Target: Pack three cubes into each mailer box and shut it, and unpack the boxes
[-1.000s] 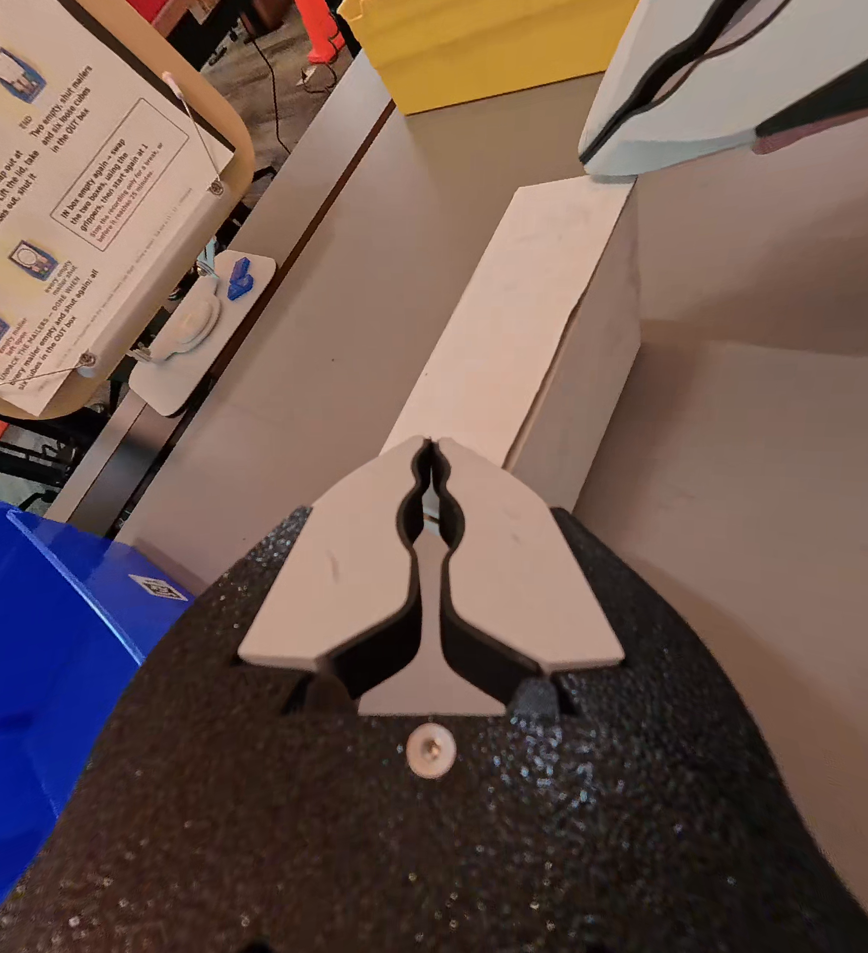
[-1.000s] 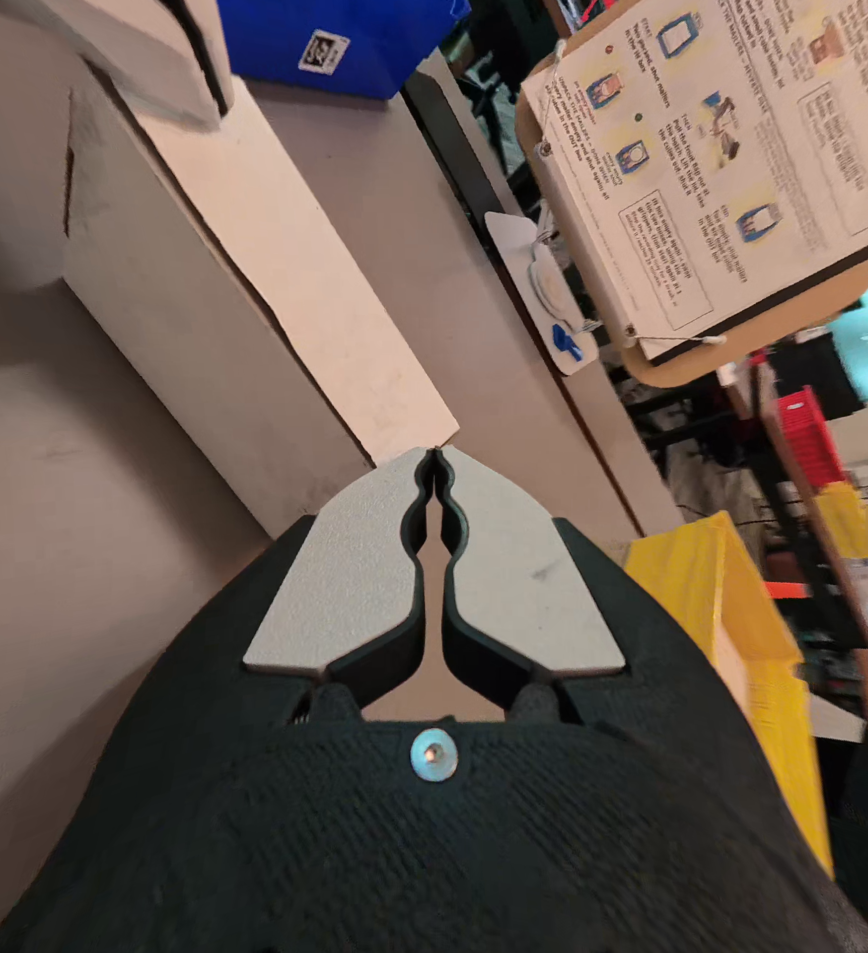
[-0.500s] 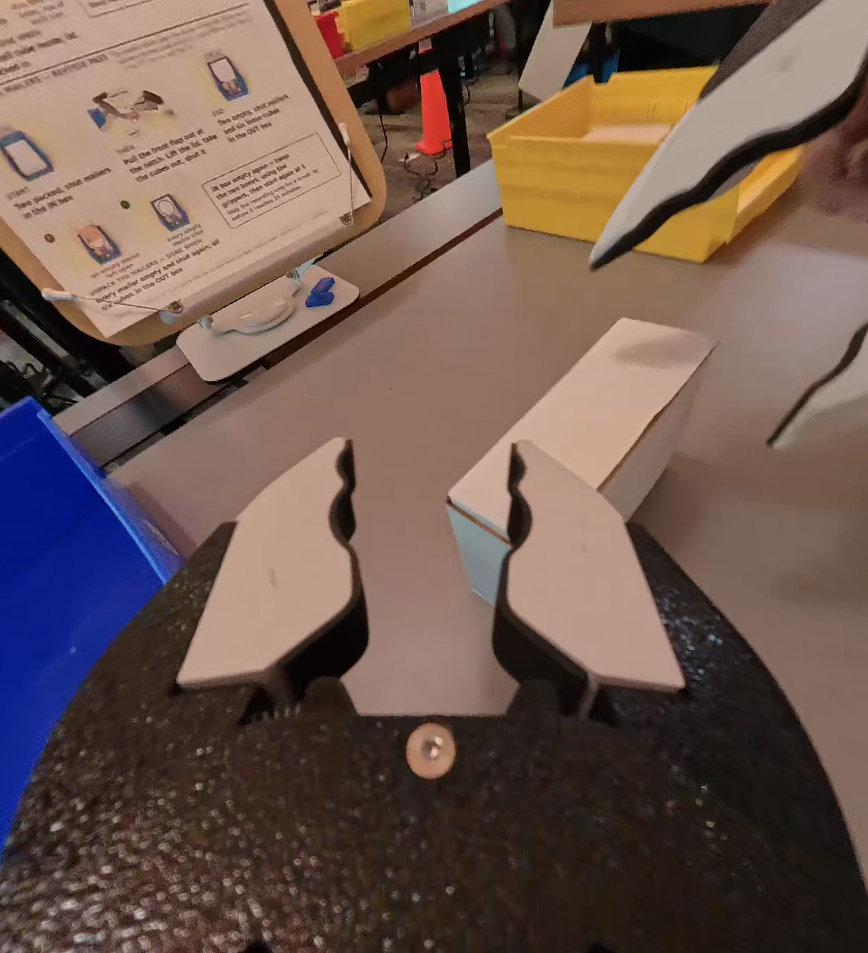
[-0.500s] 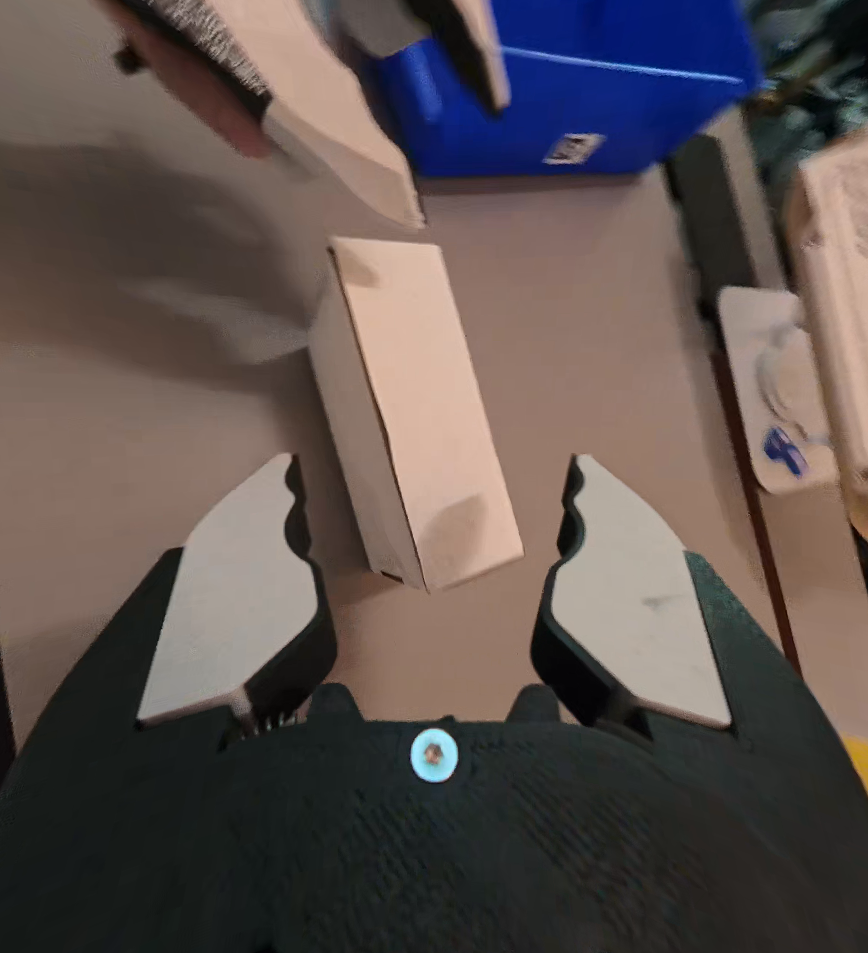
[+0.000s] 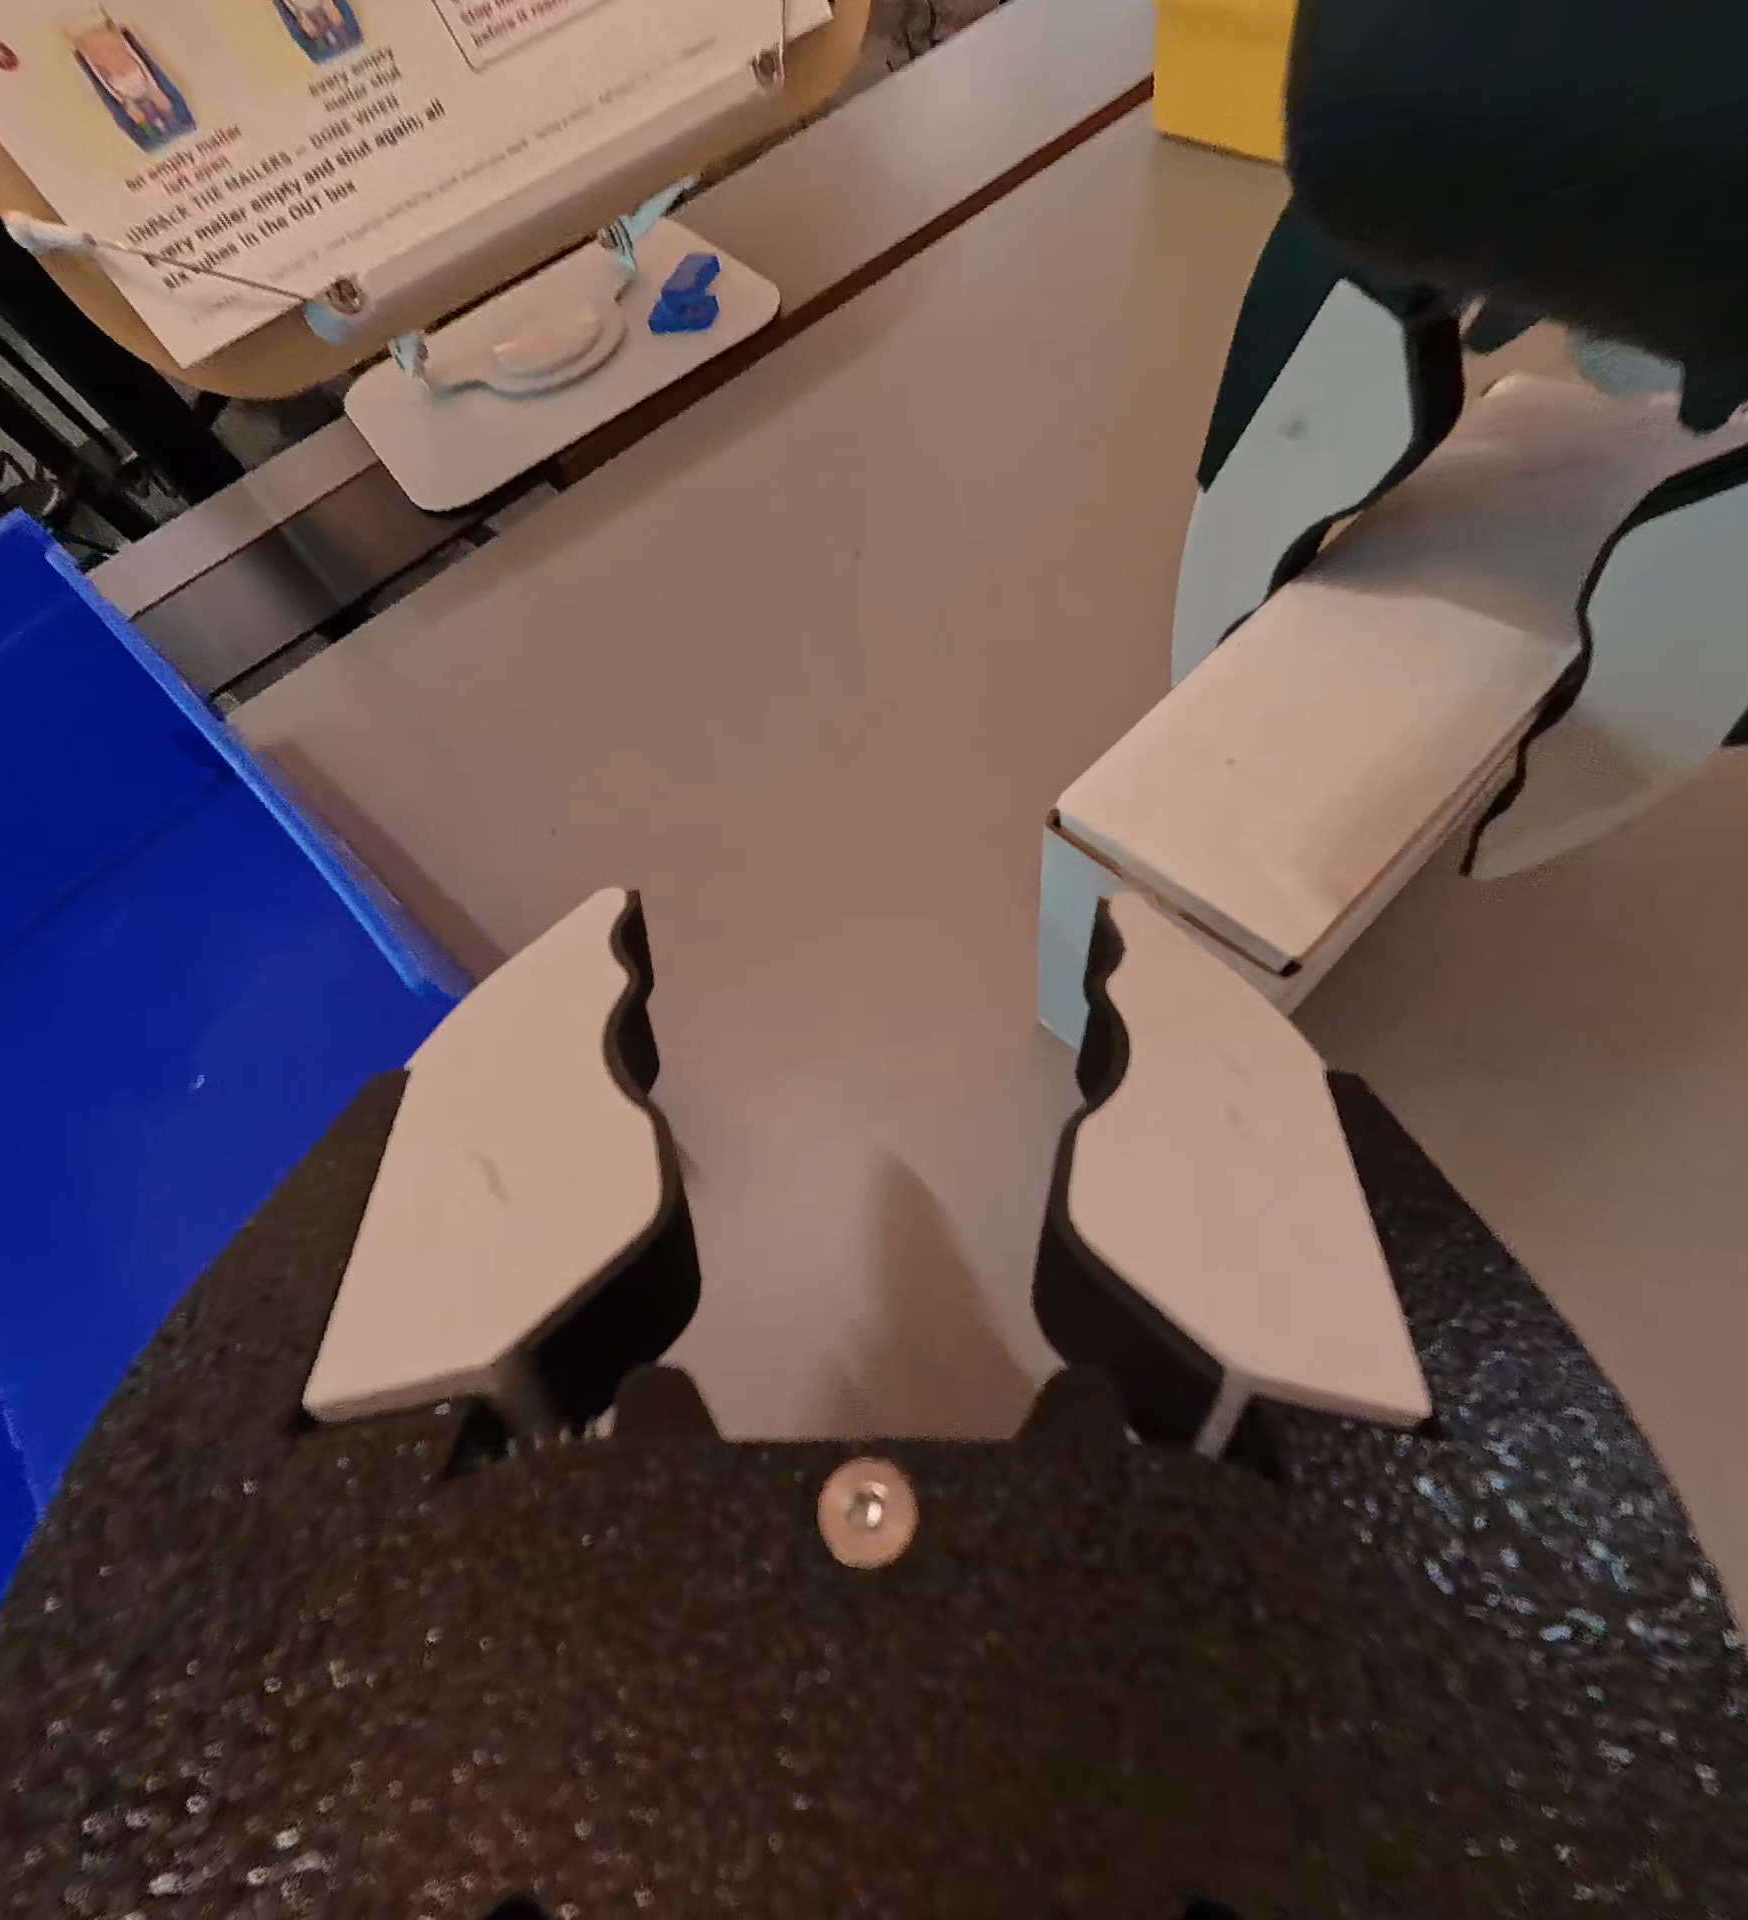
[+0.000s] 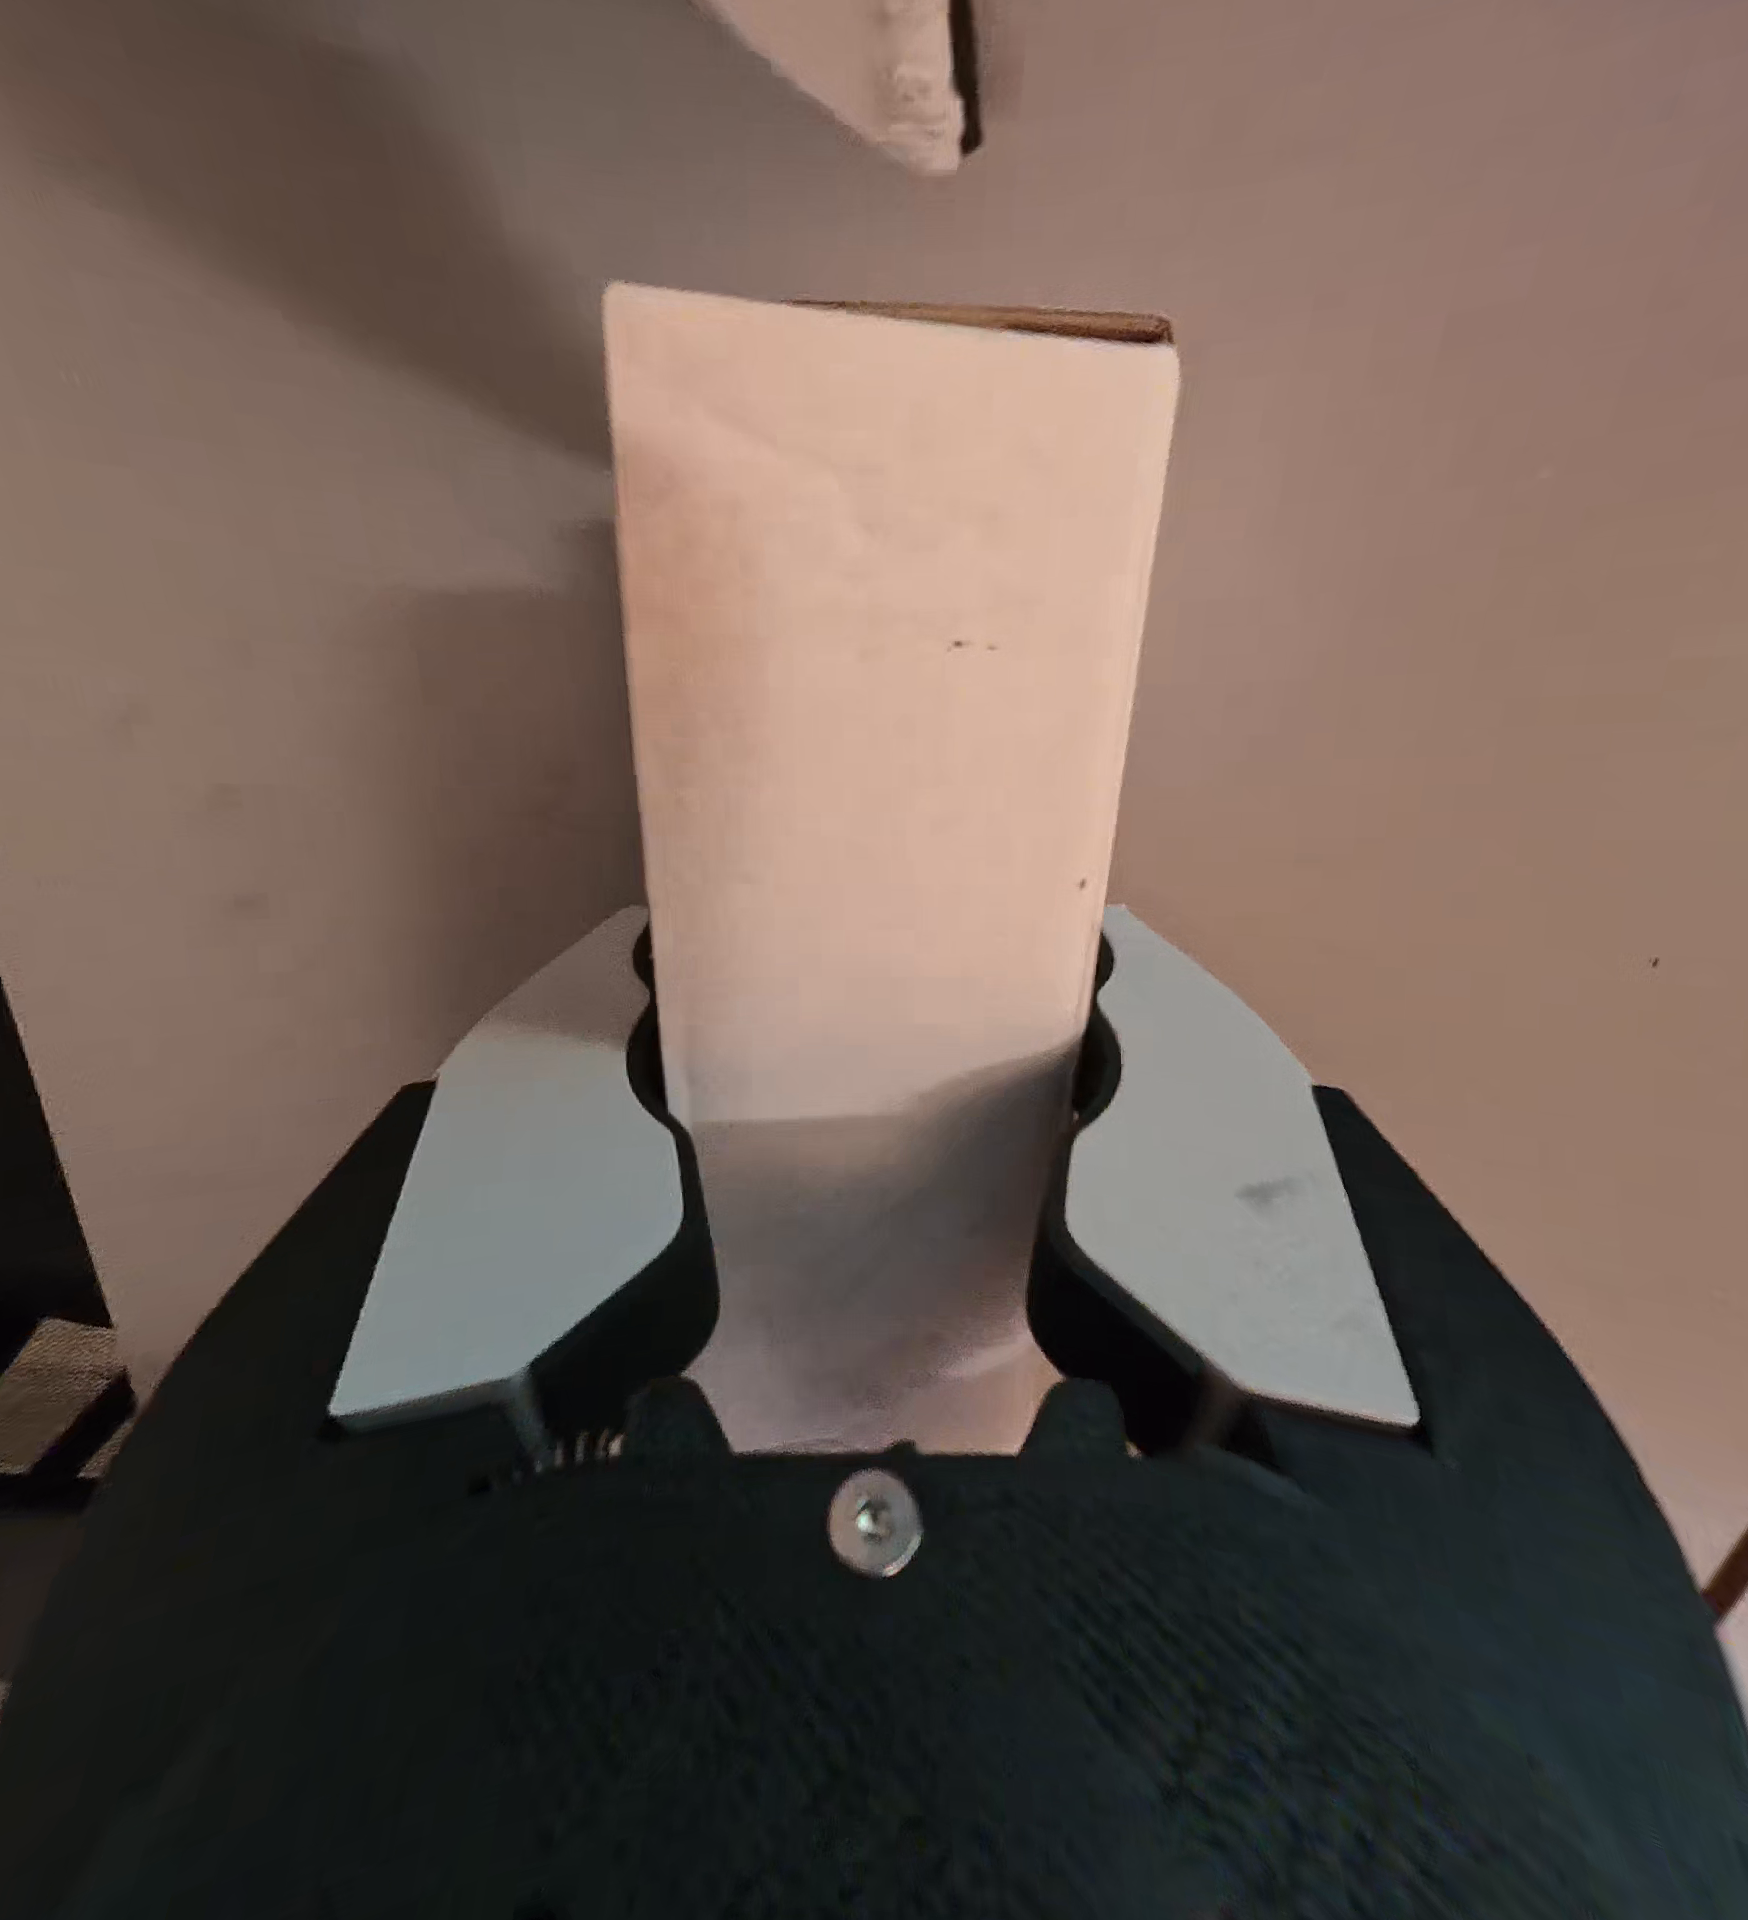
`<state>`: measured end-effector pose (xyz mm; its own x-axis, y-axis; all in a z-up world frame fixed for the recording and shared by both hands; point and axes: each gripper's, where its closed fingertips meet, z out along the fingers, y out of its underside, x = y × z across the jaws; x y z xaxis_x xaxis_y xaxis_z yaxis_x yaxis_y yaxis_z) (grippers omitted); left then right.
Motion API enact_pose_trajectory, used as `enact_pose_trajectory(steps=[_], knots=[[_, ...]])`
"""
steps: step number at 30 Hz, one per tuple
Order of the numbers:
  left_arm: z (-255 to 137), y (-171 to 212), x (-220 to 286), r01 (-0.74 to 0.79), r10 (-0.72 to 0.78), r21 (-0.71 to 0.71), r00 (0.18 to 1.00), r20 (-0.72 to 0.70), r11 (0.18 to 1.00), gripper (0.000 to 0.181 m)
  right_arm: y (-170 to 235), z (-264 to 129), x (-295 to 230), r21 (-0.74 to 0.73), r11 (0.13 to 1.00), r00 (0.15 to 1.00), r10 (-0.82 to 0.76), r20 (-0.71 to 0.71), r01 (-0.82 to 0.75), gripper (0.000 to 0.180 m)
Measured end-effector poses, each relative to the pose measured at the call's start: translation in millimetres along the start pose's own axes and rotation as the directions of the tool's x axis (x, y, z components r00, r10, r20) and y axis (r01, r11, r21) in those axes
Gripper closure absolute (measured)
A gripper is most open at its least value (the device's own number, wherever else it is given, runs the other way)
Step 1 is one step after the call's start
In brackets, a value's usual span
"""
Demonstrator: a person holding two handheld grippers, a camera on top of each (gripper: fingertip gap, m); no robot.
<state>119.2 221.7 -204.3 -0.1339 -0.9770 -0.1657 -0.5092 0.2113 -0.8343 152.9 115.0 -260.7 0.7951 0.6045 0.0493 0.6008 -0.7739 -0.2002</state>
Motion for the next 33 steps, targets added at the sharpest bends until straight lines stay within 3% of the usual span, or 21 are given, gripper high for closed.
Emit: enact_pose_trajectory(steps=[6,10,14,18,21,25,33], knots=[[5,7,0,-0.028,0.029,-0.036,0.999,0.019,0.999,0.110,16,-9,-15,-0.031,0.997,0.997,-0.069,-0.036,0.068,0.105],[7,9,2,-0.030,0.031,-0.046,0.999,0.011,0.998,0.112,47,-55,-11,-0.023,0.998,0.980,-0.070,-0.189,0.067,0.105],[8,7,6,-0.028,0.027,-0.038,1.000,-0.008,0.999,0.114,111,-133,6,-0.063,0.998,0.911,-0.008,-0.411,-0.020,0.104],[5,0,12,0.003,-0.004,-0.007,0.999,-0.043,1.000,0.115,202,-212,20,-0.182,0.969,0.796,0.022,-0.604,-0.165,0.104],[5,-1,14,0.011,-0.011,-0.004,0.999,-0.052,1.000,0.115,272,-244,27,-0.251,0.925,0.741,0.047,-0.670,-0.285,0.104],[6,-1,17,0.015,-0.015,-0.009,0.998,-0.058,1.000,0.115,343,-243,42,-0.231,0.905,0.696,0.093,-0.713,-0.357,0.104],[13,8,20,0.008,-0.011,-0.047,0.998,-0.064,0.999,0.115,410,-161,78,-0.212,0.913,0.704,0.105,-0.702,-0.347,0.104]])
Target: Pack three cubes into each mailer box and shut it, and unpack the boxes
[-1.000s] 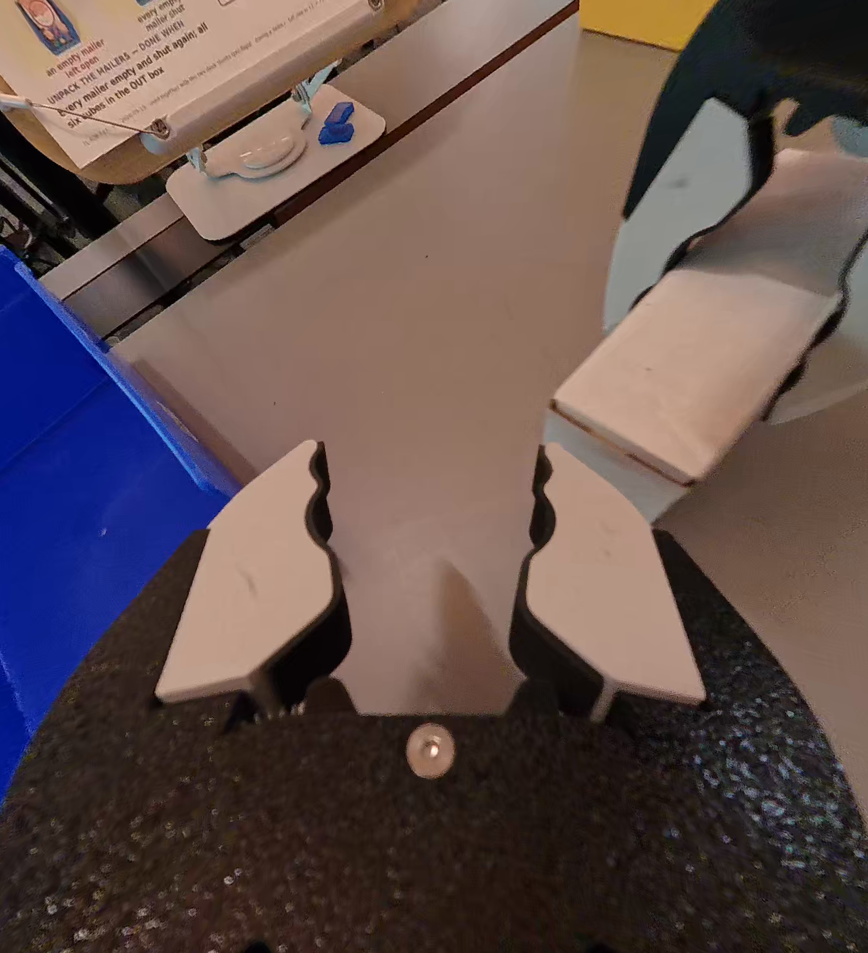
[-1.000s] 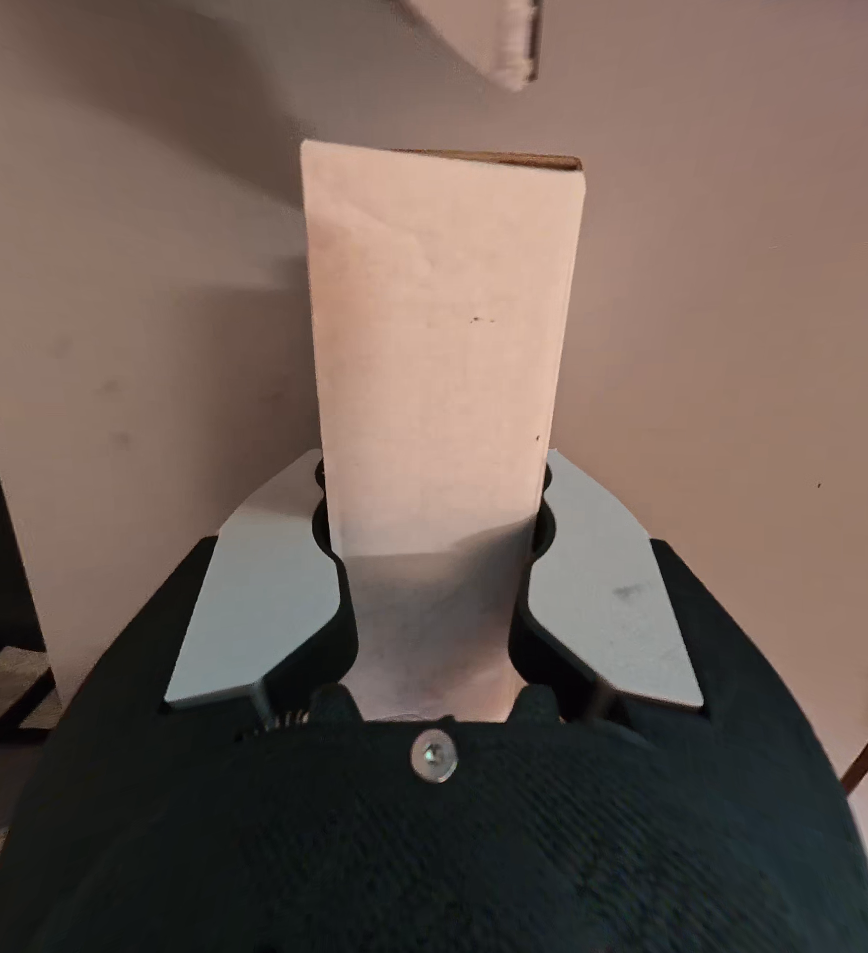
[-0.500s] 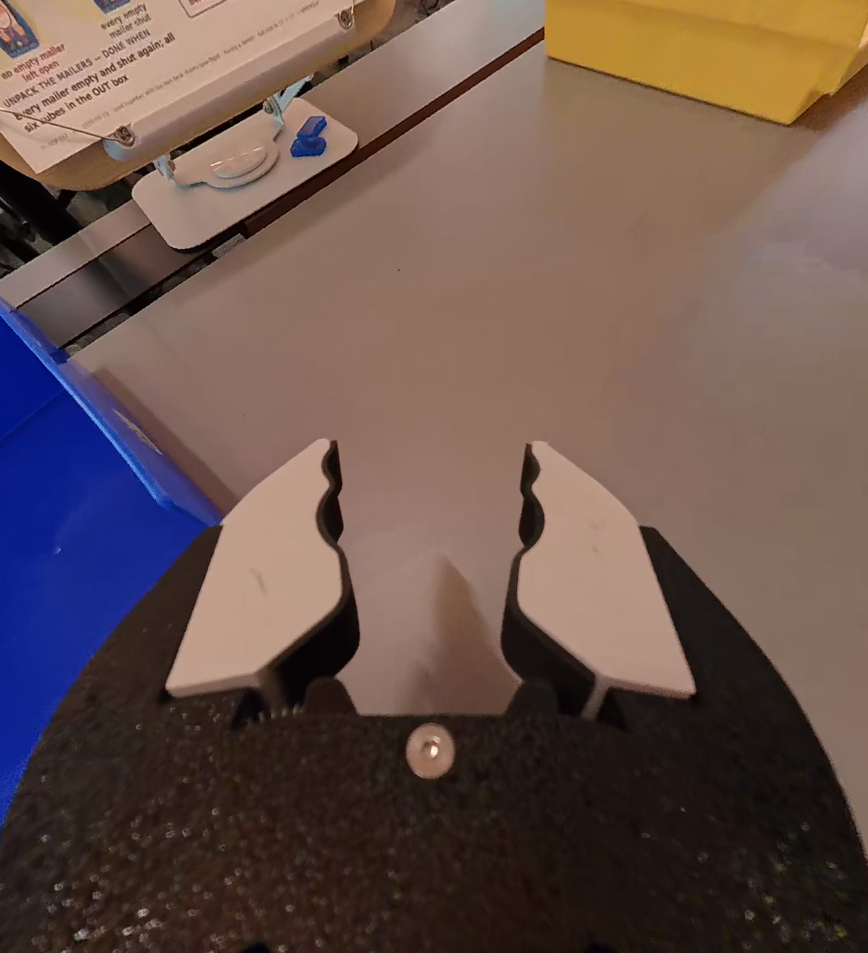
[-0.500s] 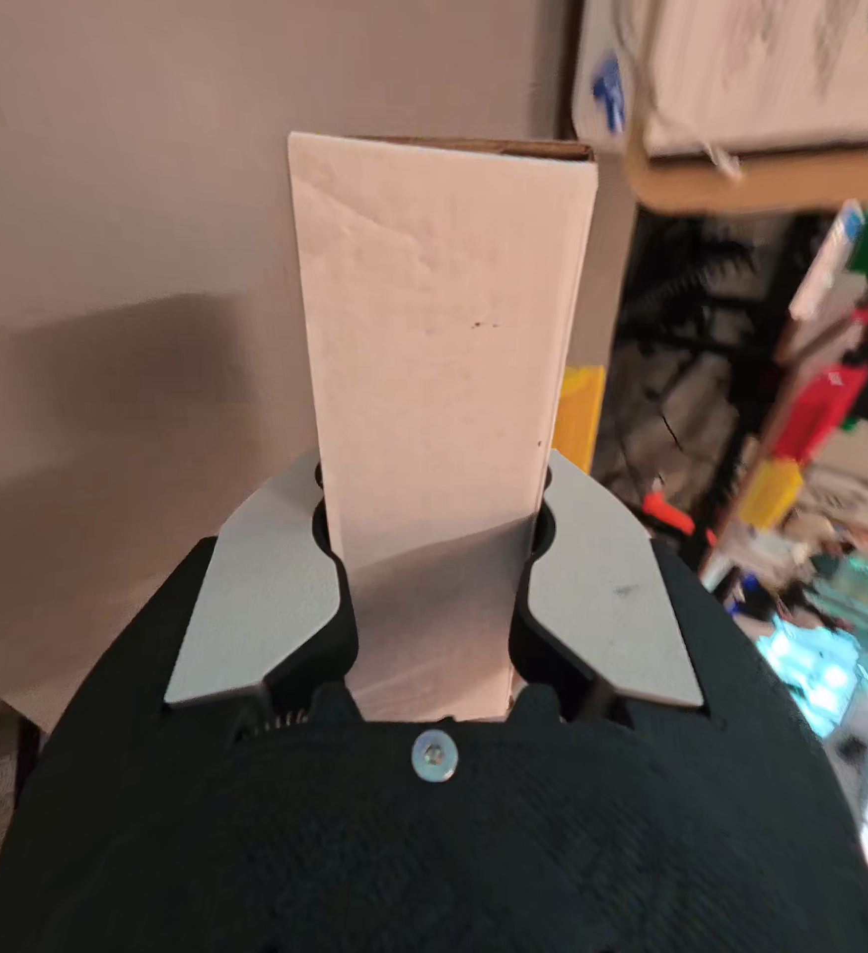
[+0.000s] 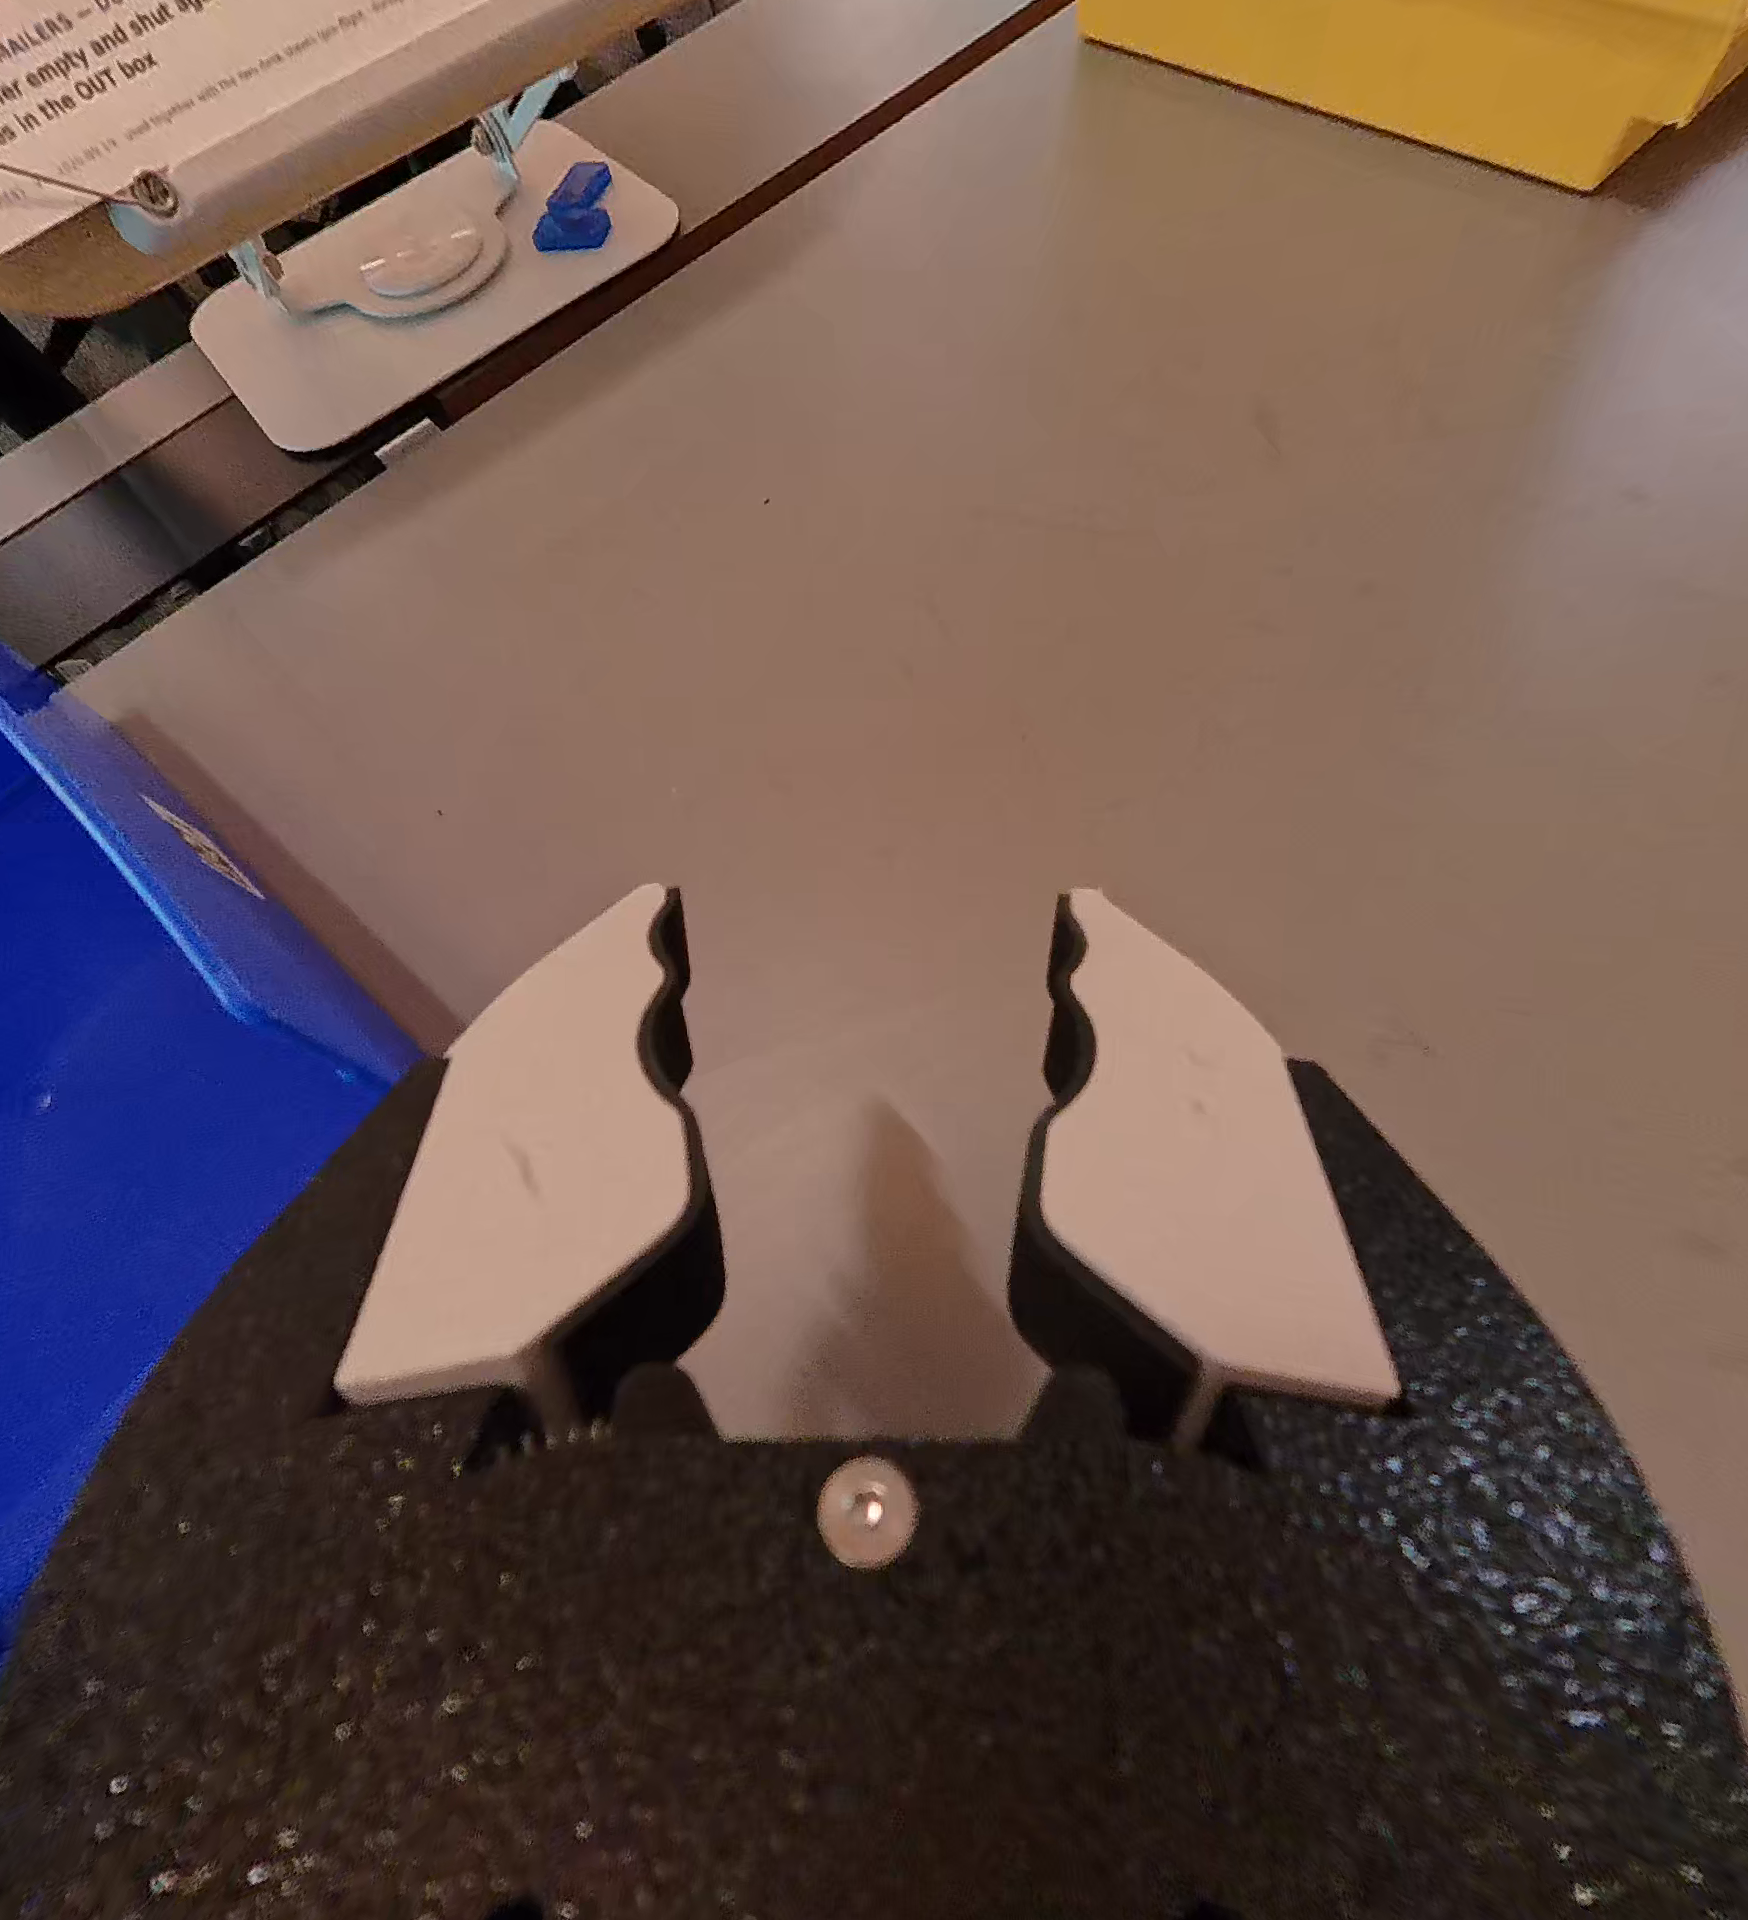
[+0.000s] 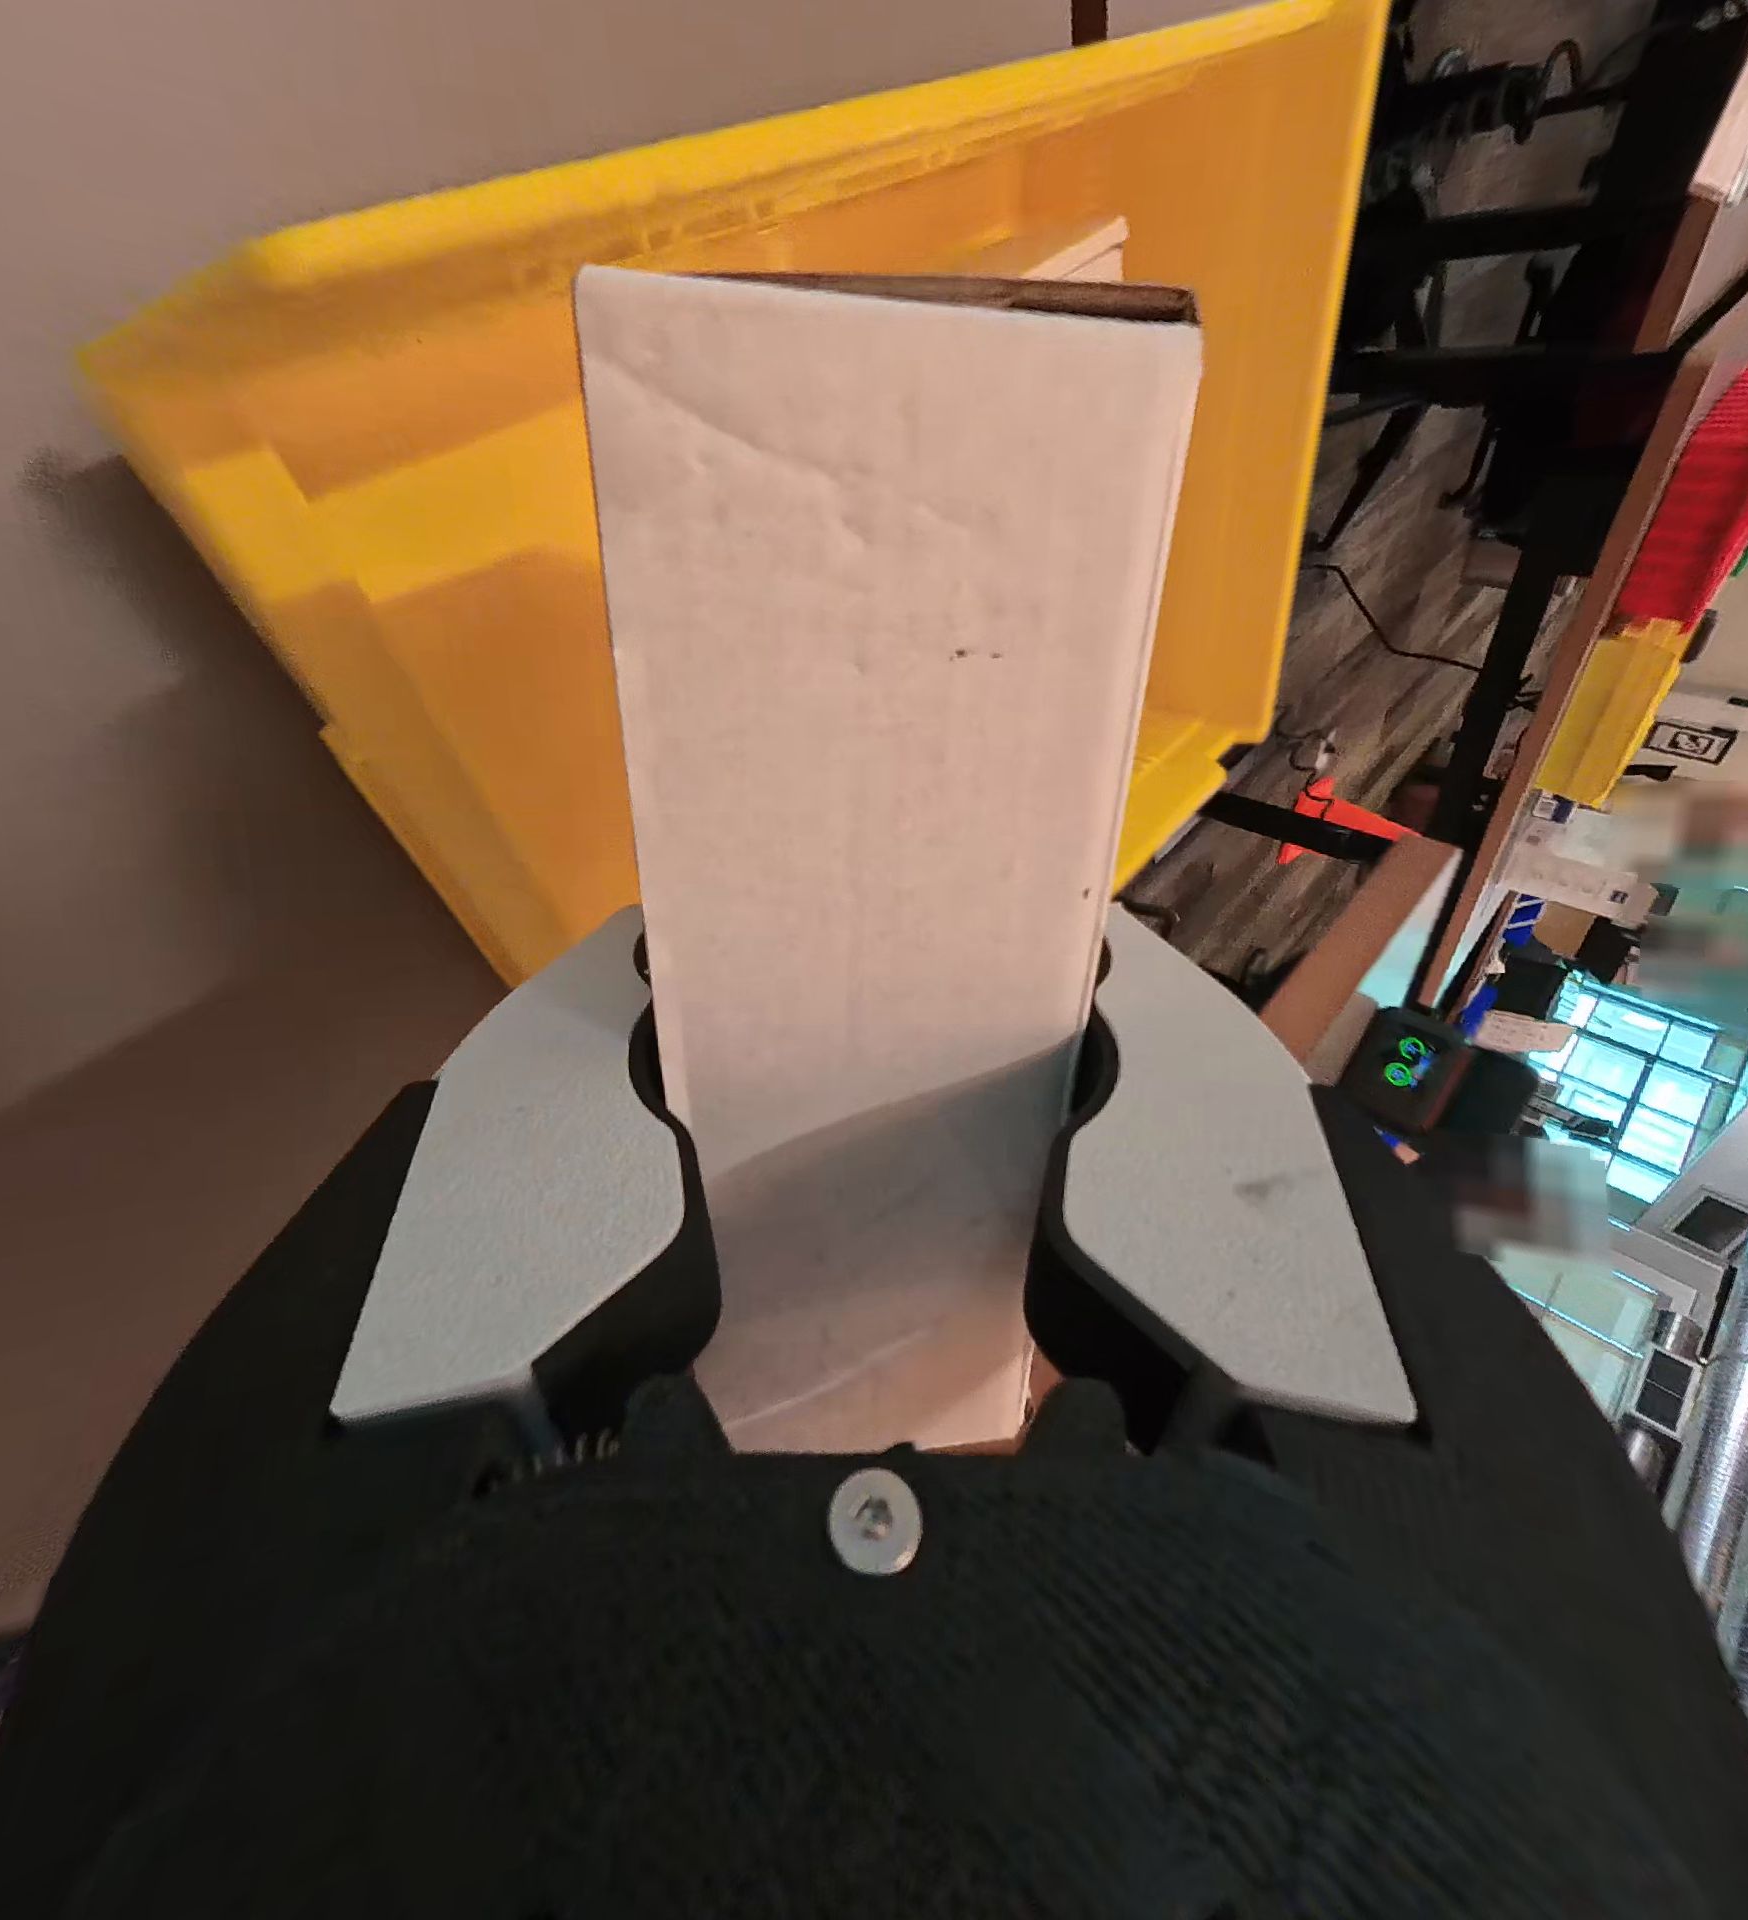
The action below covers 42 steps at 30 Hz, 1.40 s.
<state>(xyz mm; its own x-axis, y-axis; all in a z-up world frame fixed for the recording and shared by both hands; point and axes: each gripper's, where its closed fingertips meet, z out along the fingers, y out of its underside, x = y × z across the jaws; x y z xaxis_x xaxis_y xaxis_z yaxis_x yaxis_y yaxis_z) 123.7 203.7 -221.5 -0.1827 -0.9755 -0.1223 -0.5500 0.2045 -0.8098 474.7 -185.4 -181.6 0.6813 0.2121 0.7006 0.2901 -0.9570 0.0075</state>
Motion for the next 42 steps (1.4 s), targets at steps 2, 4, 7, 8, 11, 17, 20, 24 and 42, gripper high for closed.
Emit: enact_pose_trajectory(steps=[2,4,7,8,11,17,20,24,42], knots=[[2,3,-1,0.008,-0.008,-0.009,1.000,-0.002,1.000,0.115,-1,18,-4,0.022,1.000,1.000,0.001,-0.002,-0.001,0.104],[4,6,-2,0.014,-0.015,-0.018,1.000,-0.004,1.000,0.115,-4,33,-6,0.051,0.999,1.000,0.002,-0.006,-0.002,0.104],[8,10,-2,0.024,-0.024,-0.033,1.000,-0.007,0.999,0.115,-8,51,-1,0.079,0.996,0.996,-0.027,-0.090,0.034,0.104],[10,11,-2,0.023,-0.024,-0.041,1.000,-0.009,0.999,0.115,-11,56,1,0.088,0.995,0.992,-0.038,-0.124,0.049,0.104],[16,17,-1,0.023,-0.024,-0.066,1.000,-0.012,0.998,0.115,-16,71,3,0.105,0.991,0.977,-0.065,-0.202,0.088,0.105],[28,28,7,0.013,-0.017,-0.116,0.999,-0.033,0.993,0.115,-4,96,3,0.058,0.991,0.962,-0.104,-0.254,0.122,0.105],[34,31,15,0.018,-0.026,-0.133,0.998,-0.060,0.991,0.115,-1,108,-11,0.031,0.986,0.975,-0.154,-0.158,0.161,0.103],[42,33,30,0.028,-0.043,-0.143,0.994,-0.104,0.989,0.115,-1,115,-17,0.019,0.990,0.989,-0.141,-0.038,0.141,0.095],[72,22,94,0.038,-0.083,-0.189,0.968,-0.239,0.981,0.114,-6,89,-29,0.116,0.982,0.978,0.127,0.164,-0.147,0.097]])
